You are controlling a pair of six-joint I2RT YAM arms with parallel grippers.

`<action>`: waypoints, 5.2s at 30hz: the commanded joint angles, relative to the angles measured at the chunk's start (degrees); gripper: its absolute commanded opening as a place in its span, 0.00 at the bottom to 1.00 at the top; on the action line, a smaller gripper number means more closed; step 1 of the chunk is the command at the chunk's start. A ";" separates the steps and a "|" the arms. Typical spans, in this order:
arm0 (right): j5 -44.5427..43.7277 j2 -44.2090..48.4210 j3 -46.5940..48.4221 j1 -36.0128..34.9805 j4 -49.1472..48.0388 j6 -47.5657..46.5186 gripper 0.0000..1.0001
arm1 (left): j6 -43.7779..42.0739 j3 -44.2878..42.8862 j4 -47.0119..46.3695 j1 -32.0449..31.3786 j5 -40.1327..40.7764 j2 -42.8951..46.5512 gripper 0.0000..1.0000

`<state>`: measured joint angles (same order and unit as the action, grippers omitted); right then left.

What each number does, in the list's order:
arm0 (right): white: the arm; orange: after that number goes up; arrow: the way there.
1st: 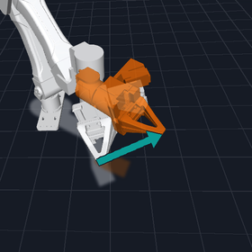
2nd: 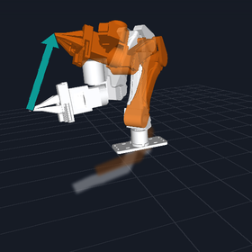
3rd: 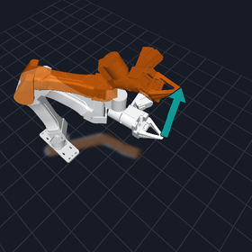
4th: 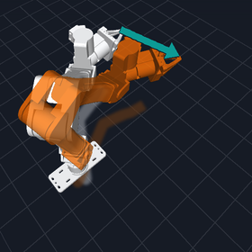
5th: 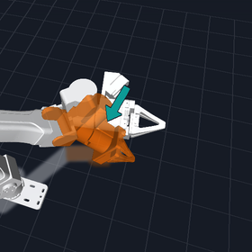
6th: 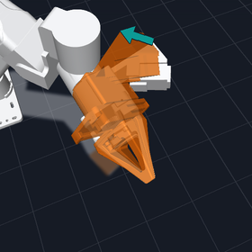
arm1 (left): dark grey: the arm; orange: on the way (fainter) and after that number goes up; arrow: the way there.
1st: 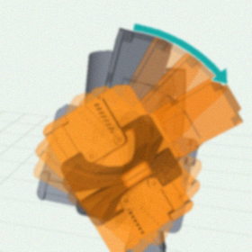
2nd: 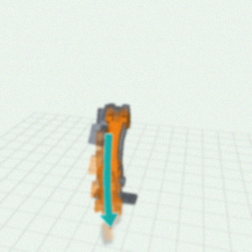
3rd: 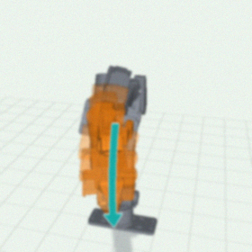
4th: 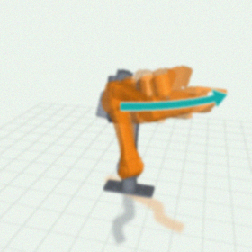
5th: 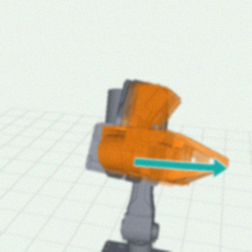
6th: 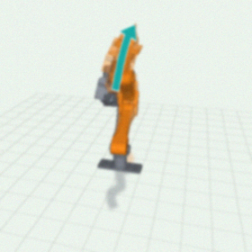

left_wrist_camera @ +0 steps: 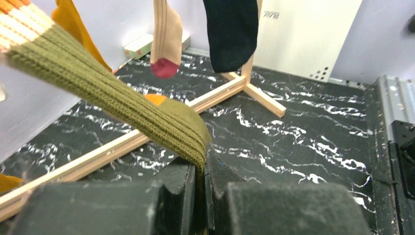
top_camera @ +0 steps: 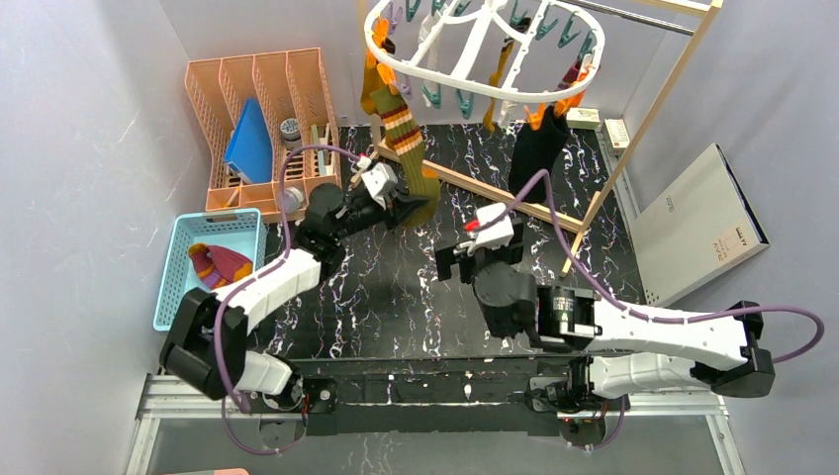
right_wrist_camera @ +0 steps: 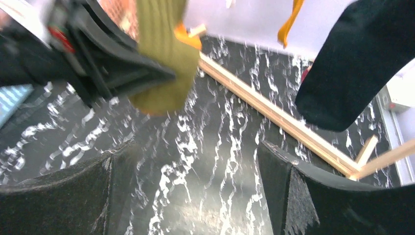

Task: Remove the socks clipped to the hanger

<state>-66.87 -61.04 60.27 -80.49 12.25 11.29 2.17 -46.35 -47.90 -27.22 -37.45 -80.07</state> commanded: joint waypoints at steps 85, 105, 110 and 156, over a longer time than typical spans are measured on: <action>19.91 -30.60 41.20 27.77 -14.94 -12.81 0.01 | -2.58 12.65 16.67 -15.54 26.18 12.35 0.00; 30.56 -23.09 37.24 28.17 -10.71 -8.78 0.77 | -3.45 11.90 22.24 -15.55 31.76 14.19 0.00; 31.51 -21.61 35.84 28.13 -11.46 -7.94 0.75 | -3.08 11.66 22.84 -15.54 31.72 14.25 0.00; 109.04 -22.41 -10.60 60.11 -97.73 63.19 0.94 | -3.70 12.22 25.09 -15.50 29.87 15.31 0.00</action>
<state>37.08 -77.28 48.12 -20.40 -56.03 59.68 -0.86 -34.11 -24.99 -42.46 -6.28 -66.43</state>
